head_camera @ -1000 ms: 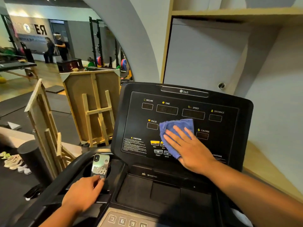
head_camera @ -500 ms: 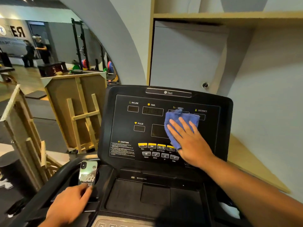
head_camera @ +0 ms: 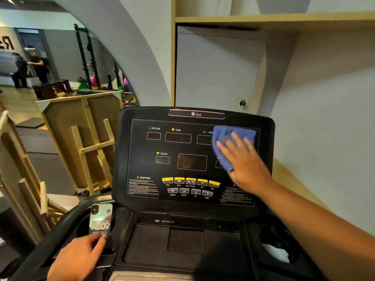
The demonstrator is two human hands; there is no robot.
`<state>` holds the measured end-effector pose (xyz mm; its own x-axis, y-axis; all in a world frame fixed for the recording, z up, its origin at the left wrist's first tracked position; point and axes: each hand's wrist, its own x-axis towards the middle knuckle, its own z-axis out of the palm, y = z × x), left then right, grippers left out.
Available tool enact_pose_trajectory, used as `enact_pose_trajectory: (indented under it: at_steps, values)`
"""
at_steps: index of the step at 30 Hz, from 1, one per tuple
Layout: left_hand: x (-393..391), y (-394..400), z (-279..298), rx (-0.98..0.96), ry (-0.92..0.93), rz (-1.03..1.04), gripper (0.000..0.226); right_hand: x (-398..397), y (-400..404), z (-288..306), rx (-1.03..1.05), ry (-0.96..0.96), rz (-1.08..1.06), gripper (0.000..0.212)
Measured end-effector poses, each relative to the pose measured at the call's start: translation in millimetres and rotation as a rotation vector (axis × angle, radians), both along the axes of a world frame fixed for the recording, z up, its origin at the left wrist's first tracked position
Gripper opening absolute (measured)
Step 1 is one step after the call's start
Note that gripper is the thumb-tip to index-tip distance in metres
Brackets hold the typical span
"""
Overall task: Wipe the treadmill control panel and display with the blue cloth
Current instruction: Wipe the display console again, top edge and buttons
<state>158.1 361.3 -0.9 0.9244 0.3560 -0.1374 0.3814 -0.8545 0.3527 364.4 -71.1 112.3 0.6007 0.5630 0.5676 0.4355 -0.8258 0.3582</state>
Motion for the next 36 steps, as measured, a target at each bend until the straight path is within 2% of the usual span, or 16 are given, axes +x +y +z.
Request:
enact_pose_trajectory:
  at_steps: [3, 5, 9, 13, 16, 18, 23, 27, 31, 36]
  values:
    - [-0.3, 0.4, -1.2, 0.0, 0.02, 0.002, 0.021, 18.4, -27.1, 40.4, 0.385, 0.021, -0.18, 0.066]
    - [0.1, 4.0, -4.2, 0.003, 0.029, 0.008, 0.027, 17.4, -27.8, 41.7, 0.465, 0.037, -0.209, 0.066]
    - [-0.2, 9.0, -10.0, -0.006, 0.01, 0.009, 0.031, 2.7, -12.1, 11.3, 0.283, 0.042, -0.191, 0.069]
    - [-2.9, 5.1, -9.6, -0.006, -0.015, 0.012, 0.029, 13.8, 17.9, 35.2, 0.166, 0.044, -0.11, 0.068]
    - [-7.4, -2.1, -5.7, -0.008, -0.038, 0.027, 0.026, 17.6, 40.2, 39.3, -0.03, 0.04, 0.044, 0.073]
    - [-7.3, -6.6, -1.6, 0.013, -0.061, 0.027, 0.028, 17.0, 24.7, 36.2, -0.094, 0.052, 0.066, 0.075]
    - [-6.9, 3.1, -12.3, 0.049, -0.052, 0.0, 0.022, -20.3, -40.2, -4.9, -0.025, 0.114, 0.031, 0.077]
    - [-4.6, 2.6, -13.8, 0.054, -0.067, -0.006, 0.033, -58.5, -48.5, -58.5, -0.268, 0.187, 0.189, 0.075]
    - [-4.9, 6.3, -17.7, 0.049, -0.062, -0.005, 0.035, -63.2, 17.8, -71.2, -0.465, 0.291, 0.403, 0.064]
    - [-6.1, 5.0, -18.0, 0.061, -0.091, -0.021, 0.036, -53.7, 106.4, -70.5, -0.487, 0.371, 0.491, 0.06]
